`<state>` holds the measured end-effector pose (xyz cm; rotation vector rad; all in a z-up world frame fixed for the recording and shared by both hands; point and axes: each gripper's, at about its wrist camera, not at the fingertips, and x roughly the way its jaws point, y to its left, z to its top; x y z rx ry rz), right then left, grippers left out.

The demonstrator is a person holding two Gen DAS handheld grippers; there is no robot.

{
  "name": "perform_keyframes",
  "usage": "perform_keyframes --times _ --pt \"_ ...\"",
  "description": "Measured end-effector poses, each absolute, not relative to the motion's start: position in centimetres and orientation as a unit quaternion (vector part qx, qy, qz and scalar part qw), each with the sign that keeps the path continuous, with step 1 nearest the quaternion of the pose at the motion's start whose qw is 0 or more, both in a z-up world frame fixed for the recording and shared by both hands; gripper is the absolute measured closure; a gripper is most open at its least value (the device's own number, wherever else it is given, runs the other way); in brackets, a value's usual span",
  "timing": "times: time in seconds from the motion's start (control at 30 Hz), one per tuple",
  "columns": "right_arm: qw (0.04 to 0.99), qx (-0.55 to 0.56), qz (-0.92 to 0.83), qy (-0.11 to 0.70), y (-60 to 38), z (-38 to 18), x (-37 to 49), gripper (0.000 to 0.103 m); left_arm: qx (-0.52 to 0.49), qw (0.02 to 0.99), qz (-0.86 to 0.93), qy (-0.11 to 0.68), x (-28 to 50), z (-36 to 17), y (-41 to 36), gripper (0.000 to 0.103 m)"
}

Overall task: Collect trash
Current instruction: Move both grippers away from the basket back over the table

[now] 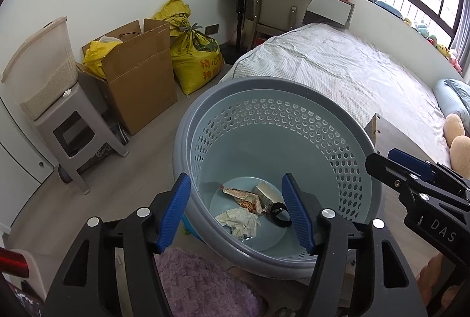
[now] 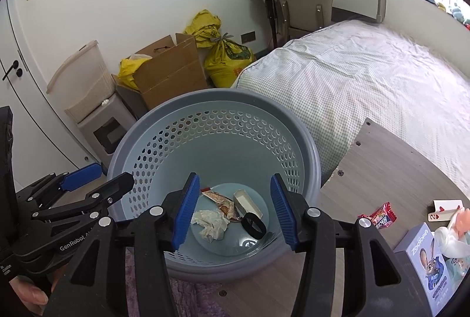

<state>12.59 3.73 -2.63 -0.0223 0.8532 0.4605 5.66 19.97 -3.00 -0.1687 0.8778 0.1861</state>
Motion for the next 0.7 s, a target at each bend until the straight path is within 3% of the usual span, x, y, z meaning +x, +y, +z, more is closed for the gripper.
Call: perform_keyframes --times 0.43,0.7 --pt "0.888 -0.007 0.220 0.404 2.6 -2.4 11.7 0.049 -0.079 0.903 0.089 0.414 4.7 -2.2 19.4 0.037" --pt "0.893 -0.003 0.212 0.396 1.5 -1.9 10.6 0.040 -0.077 0.905 0.090 0.409 3.9 -1.8 18.9 0.034"
